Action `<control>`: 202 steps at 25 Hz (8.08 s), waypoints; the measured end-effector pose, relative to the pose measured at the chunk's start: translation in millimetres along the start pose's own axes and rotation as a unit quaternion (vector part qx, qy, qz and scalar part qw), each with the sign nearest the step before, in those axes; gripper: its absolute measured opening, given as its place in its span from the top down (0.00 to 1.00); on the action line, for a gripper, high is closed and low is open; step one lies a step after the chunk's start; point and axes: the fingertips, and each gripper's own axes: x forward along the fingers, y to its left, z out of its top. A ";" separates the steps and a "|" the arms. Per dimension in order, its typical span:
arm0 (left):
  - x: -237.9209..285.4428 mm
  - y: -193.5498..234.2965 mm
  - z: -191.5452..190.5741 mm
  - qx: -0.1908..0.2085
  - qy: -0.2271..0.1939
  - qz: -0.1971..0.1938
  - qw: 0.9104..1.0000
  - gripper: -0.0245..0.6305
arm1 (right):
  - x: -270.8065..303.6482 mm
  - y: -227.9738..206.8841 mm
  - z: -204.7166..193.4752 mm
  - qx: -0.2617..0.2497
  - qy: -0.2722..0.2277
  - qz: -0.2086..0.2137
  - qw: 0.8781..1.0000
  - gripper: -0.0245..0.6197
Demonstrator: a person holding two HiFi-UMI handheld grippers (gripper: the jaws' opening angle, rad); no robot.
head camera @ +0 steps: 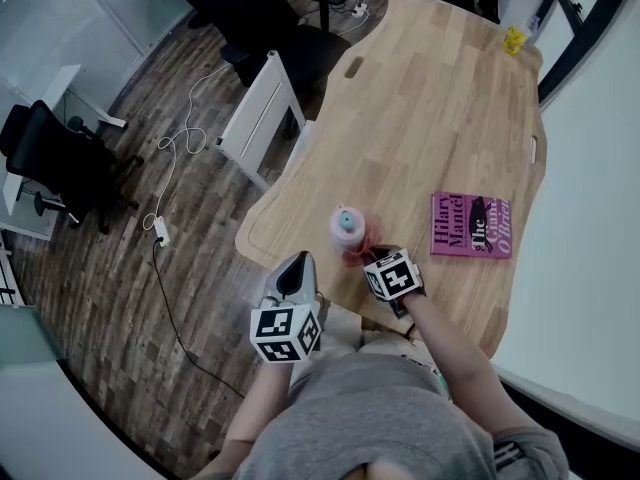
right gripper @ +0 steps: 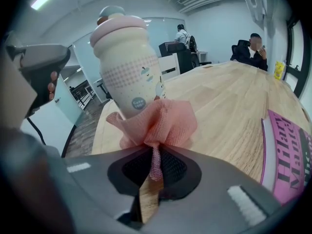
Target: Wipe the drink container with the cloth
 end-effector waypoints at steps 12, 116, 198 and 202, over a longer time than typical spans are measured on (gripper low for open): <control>-10.0 -10.3 -1.2 0.003 -0.009 0.000 1.000 0.96 | -14.7 2.2 -9.0 -0.007 -0.017 -0.009 1.000 0.91; 6.3 100.9 5.9 0.120 0.107 -0.279 0.947 0.96 | -25.7 81.1 63.2 0.338 -0.193 -0.278 0.878 0.91; -212.1 -2.2 -89.8 0.118 0.045 -0.243 0.962 0.96 | -212.7 258.7 -88.2 0.218 -0.286 -0.199 0.912 0.91; -228.3 -4.7 -100.9 0.116 0.045 -0.241 0.962 0.96 | -221.9 271.8 -99.5 0.212 -0.290 -0.196 0.912 0.91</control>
